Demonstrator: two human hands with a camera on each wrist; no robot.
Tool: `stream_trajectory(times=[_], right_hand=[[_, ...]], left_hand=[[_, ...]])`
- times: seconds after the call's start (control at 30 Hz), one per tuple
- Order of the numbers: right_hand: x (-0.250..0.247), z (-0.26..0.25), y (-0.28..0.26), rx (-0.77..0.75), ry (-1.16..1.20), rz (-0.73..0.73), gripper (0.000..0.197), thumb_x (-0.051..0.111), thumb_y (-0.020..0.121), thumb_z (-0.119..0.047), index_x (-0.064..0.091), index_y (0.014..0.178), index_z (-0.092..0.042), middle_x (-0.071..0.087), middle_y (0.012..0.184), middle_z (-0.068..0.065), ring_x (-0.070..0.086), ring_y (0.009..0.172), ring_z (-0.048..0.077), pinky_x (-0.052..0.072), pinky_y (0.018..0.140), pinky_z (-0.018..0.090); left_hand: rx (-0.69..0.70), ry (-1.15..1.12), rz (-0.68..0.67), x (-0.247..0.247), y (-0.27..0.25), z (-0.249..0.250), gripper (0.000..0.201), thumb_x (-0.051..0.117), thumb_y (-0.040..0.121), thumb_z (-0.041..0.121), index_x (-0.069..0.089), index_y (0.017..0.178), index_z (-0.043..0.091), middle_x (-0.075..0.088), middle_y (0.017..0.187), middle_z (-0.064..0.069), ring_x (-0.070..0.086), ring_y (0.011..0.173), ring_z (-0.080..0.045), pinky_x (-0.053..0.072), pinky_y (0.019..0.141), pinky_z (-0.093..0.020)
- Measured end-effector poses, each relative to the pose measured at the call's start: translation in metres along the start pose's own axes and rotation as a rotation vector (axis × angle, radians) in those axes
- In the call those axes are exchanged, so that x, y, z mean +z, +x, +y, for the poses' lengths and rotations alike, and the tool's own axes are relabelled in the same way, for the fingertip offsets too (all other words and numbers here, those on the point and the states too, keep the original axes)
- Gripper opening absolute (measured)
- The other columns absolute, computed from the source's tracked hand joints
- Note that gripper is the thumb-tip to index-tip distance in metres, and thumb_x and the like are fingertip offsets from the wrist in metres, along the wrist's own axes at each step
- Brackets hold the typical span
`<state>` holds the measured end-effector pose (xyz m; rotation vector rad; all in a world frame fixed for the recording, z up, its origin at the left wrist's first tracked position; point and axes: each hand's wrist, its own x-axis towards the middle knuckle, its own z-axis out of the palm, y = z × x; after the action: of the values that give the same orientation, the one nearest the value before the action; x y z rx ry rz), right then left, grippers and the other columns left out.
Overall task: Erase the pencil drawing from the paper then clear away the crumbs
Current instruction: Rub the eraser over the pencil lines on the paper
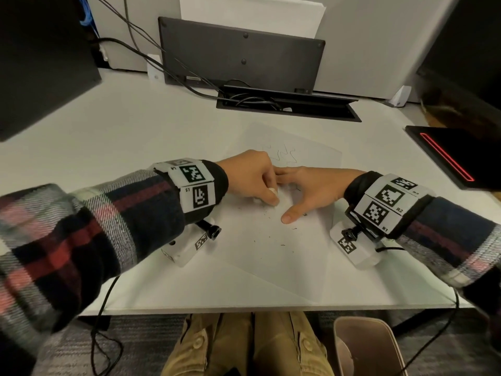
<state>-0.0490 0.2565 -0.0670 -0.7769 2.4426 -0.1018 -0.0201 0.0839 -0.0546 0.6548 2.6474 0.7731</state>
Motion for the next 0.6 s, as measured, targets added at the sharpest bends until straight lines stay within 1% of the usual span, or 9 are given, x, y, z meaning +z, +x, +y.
stream_trajectory(times=[0.07, 0.1, 0.2, 0.23, 0.33, 0.47, 0.57, 0.6], right_hand=[[0.0004, 0.0016, 0.0013, -0.011, 0.012, -0.002, 0.118, 0.062, 0.051, -0.075, 0.018, 0.149, -0.024, 0.003, 0.157, -0.013, 0.009, 0.144, 0.007, 0.015, 0.119, 0.036], [-0.0001, 0.0018, 0.0016, -0.014, 0.017, -0.002, 0.117, 0.063, 0.052, -0.074, 0.019, 0.148, -0.024, 0.004, 0.157, -0.012, 0.009, 0.144, 0.008, 0.015, 0.119, 0.037], [-0.0001, 0.0028, 0.0025, -0.016, -0.001, 0.005, 0.122, 0.057, 0.046, -0.08, 0.021, 0.148, -0.024, 0.005, 0.157, -0.011, 0.01, 0.144, 0.008, 0.016, 0.118, 0.037], [0.0002, 0.0035, 0.0034, -0.021, -0.009, 0.003, 0.123, 0.056, 0.045, -0.081, 0.021, 0.148, -0.023, 0.005, 0.157, -0.011, 0.01, 0.144, 0.008, 0.017, 0.118, 0.037], [0.0008, 0.0056, 0.0054, -0.032, 0.0, 0.001, 0.123, 0.057, 0.045, -0.081, 0.02, 0.148, -0.024, 0.004, 0.157, -0.012, 0.01, 0.144, 0.007, 0.016, 0.118, 0.037], [-0.0006, 0.0052, 0.0035, -0.016, 0.003, -0.004, 0.125, 0.057, 0.044, -0.08, 0.02, 0.148, -0.024, 0.003, 0.157, -0.012, 0.01, 0.143, 0.006, 0.014, 0.119, 0.035], [-0.0002, 0.0058, 0.0045, -0.017, 0.008, -0.01, 0.124, 0.058, 0.044, -0.08, 0.018, 0.148, -0.025, 0.003, 0.157, -0.014, 0.009, 0.143, 0.006, 0.014, 0.119, 0.035], [-0.0005, 0.0055, 0.0049, -0.012, 0.008, -0.009, 0.125, 0.058, 0.044, -0.081, 0.018, 0.148, -0.025, 0.003, 0.157, -0.014, 0.009, 0.143, 0.006, 0.014, 0.119, 0.036]], left_hand=[[-0.004, 0.011, 0.046, 0.0005, 0.0021, -0.001, 0.012, 0.073, 0.078, 0.024, 0.074, 0.078, 0.012, 0.06, 0.059, 0.007, 0.049, 0.049, 0.01, 0.035, 0.049, -0.002], [-0.004, 0.009, 0.041, 0.0007, 0.0023, -0.001, 0.013, 0.073, 0.078, 0.023, 0.075, 0.078, 0.01, 0.06, 0.06, 0.006, 0.049, 0.049, 0.01, 0.035, 0.048, -0.002], [0.025, 0.003, -0.06, 0.0024, -0.0017, 0.0017, 0.013, 0.072, 0.079, 0.021, 0.075, 0.077, 0.009, 0.061, 0.059, 0.006, 0.049, 0.048, 0.008, 0.035, 0.05, -0.003], [0.032, 0.002, -0.059, 0.0023, -0.0018, 0.0018, 0.013, 0.072, 0.078, 0.021, 0.075, 0.077, 0.009, 0.06, 0.058, 0.007, 0.049, 0.048, 0.007, 0.035, 0.05, -0.004], [0.004, 0.02, 0.046, -0.0003, 0.001, -0.0012, 0.014, 0.073, 0.078, 0.024, 0.075, 0.078, 0.01, 0.063, 0.061, 0.004, 0.05, 0.05, 0.006, 0.035, 0.049, -0.003], [0.019, -0.004, -0.035, 0.0018, -0.001, 0.0016, 0.013, 0.073, 0.078, 0.023, 0.075, 0.074, 0.011, 0.062, 0.06, 0.005, 0.049, 0.048, 0.008, 0.035, 0.049, -0.004], [0.016, 0.004, 0.044, 0.0021, -0.0001, -0.0002, 0.012, 0.072, 0.078, 0.022, 0.075, 0.076, 0.011, 0.063, 0.06, 0.003, 0.05, 0.049, 0.009, 0.035, 0.05, -0.003], [0.012, 0.005, 0.04, 0.0022, -0.0003, -0.0004, 0.012, 0.072, 0.078, 0.022, 0.075, 0.076, 0.011, 0.062, 0.058, 0.005, 0.05, 0.049, 0.009, 0.035, 0.05, -0.003]])
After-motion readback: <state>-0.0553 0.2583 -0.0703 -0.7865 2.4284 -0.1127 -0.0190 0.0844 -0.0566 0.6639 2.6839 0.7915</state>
